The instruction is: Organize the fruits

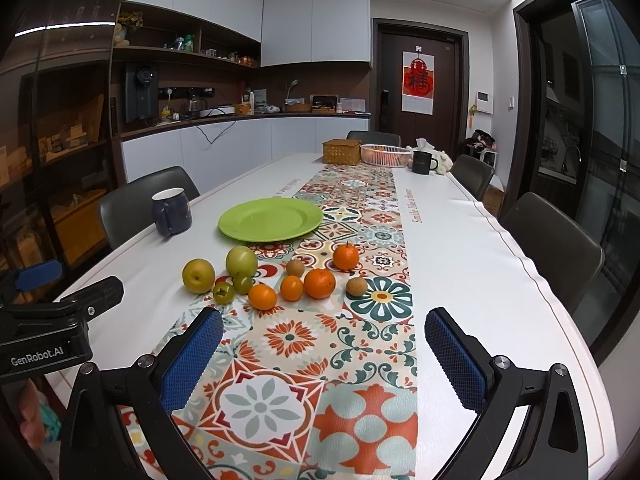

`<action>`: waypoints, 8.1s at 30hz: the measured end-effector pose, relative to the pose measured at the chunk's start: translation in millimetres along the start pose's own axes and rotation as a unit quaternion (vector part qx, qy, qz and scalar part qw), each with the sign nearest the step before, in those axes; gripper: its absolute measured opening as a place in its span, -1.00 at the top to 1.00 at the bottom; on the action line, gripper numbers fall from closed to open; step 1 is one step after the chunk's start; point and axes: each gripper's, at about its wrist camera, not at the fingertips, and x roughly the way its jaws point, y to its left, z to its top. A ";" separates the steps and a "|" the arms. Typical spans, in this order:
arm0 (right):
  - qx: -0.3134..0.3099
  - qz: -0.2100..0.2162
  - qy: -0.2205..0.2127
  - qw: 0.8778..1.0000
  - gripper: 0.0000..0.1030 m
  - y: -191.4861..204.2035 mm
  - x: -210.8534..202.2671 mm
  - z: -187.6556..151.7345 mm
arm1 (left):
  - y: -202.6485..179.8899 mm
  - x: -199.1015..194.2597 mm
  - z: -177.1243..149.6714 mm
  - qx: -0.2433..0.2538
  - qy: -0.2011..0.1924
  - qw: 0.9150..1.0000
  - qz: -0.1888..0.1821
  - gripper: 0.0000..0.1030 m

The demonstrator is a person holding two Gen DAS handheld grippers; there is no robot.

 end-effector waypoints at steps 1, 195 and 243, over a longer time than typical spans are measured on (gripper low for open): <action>0.000 0.000 0.000 1.000 -0.99 0.1 -0.1 0.0 | 0.0 0.0 0.1 0.000 0.000 1.000 0.000 -1.00; -0.045 0.119 0.131 0.983 -0.08 23.0 267.1 138.9 | 7.0 216.6 143.9 0.070 0.090 0.991 -0.063 -0.58; -0.047 0.102 0.117 0.987 -0.17 17.6 154.1 20.3 | -18.4 137.8 24.2 0.099 0.076 0.990 -0.062 -0.81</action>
